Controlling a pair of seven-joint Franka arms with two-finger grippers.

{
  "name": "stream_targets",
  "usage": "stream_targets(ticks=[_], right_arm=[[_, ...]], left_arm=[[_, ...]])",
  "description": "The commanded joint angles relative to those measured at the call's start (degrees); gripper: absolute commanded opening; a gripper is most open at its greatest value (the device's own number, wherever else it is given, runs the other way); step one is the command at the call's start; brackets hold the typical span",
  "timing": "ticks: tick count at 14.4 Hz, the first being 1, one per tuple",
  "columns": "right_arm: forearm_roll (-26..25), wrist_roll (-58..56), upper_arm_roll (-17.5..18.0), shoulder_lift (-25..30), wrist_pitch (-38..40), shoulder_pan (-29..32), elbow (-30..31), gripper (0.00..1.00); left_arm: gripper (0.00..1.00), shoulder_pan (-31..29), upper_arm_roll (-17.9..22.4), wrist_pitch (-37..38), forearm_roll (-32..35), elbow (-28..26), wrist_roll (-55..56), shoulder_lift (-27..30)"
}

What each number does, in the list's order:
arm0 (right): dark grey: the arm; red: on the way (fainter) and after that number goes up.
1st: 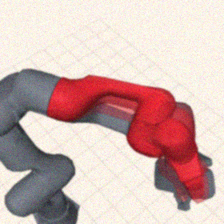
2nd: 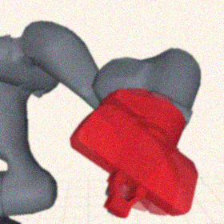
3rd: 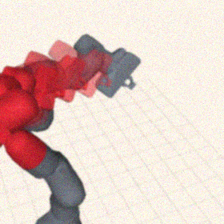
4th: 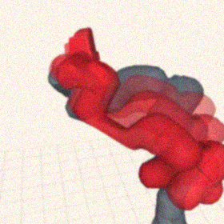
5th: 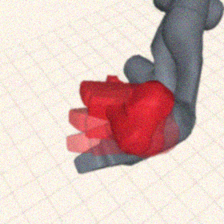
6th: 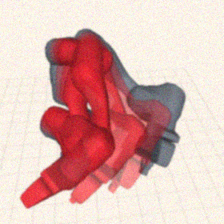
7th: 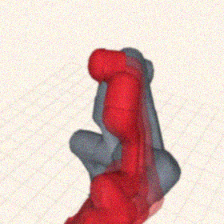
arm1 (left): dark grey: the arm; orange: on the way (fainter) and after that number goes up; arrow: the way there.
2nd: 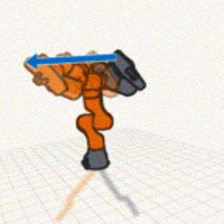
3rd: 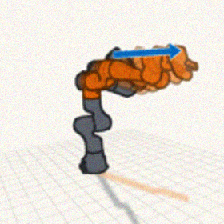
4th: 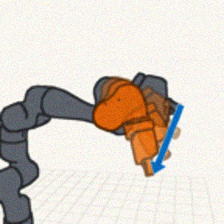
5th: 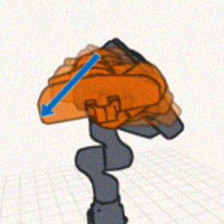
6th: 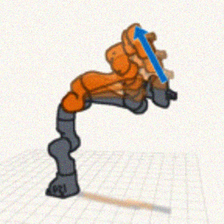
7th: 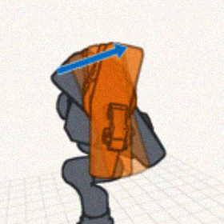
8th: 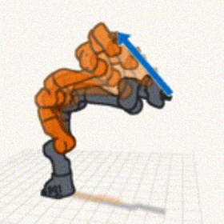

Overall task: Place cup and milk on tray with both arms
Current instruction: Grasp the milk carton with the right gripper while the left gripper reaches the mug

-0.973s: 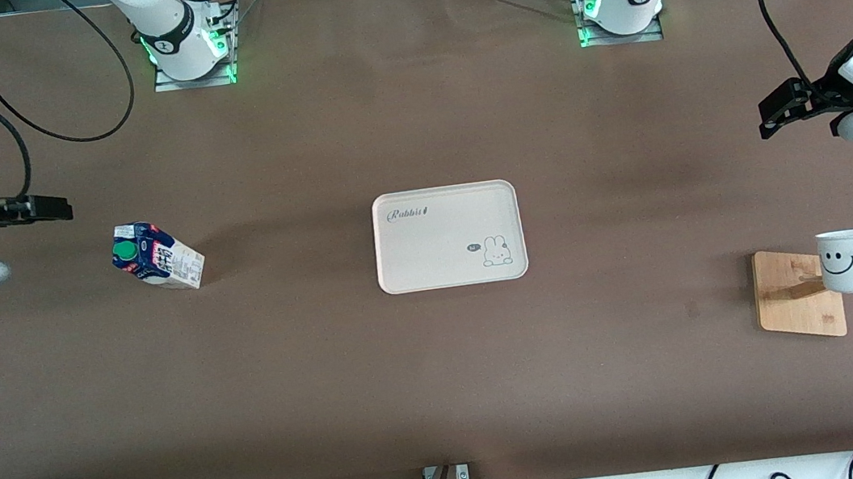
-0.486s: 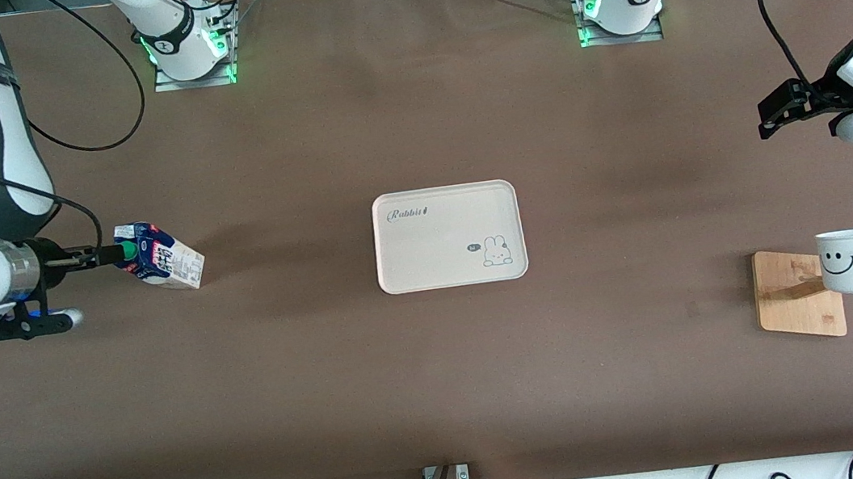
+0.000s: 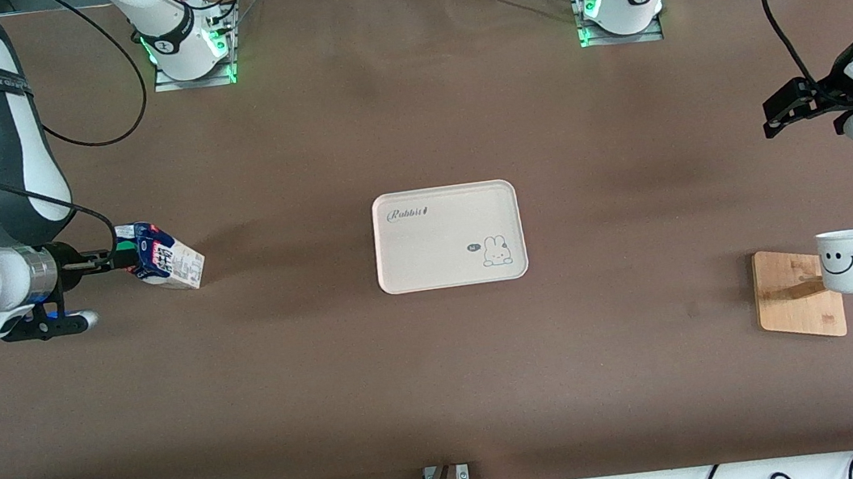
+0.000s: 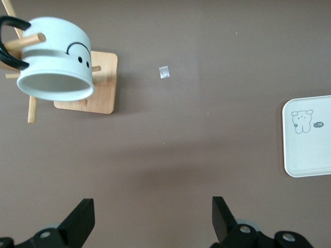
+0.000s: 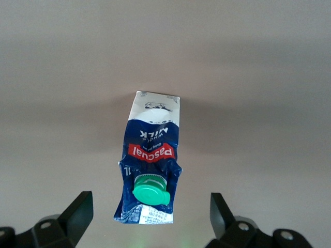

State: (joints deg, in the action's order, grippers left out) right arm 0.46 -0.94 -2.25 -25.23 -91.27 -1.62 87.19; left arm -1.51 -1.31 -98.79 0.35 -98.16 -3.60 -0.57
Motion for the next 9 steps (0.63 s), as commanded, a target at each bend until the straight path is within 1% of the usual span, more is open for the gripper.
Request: stream_targets(ticks=[1,2,3,5,7,9], right_arm=[[1.82,0.33,-0.03,2.11,-2.15,0.04,4.03,1.00],[2.26,0.33,-0.03,2.03,-2.24,0.04,4.39,1.00],[2.27,0.33,-0.03,2.03,-2.24,-0.05,4.56,1.00],[2.27,0.33,-0.03,2.11,-2.42,-0.05,5.18,1.00],[2.27,0.24,-0.03,2.11,-2.86,0.04,5.79,1.00],[2.27,0.24,-0.03,2.38,-3.82,0.04,7.28,1.00]], left_arm=[[1.00,-2.87,0.17,-8.13,3.50,-4.32,-0.78,1.01],[1.00,-3.50,0.17,-12.18,3.60,-5.98,-1.66,1.01],[1.00,-3.50,0.34,-14.92,3.69,-6.95,-3.50,0.92],[1.00,-4.03,0.43,-19.23,3.69,-9.41,-2.82,1.10],[1.00,-4.20,0.43,-19.52,3.95,-9.77,-1.76,2.32],[1.00,-4.29,0.43,-19.60,3.95,-13.18,-1.24,5.13]])
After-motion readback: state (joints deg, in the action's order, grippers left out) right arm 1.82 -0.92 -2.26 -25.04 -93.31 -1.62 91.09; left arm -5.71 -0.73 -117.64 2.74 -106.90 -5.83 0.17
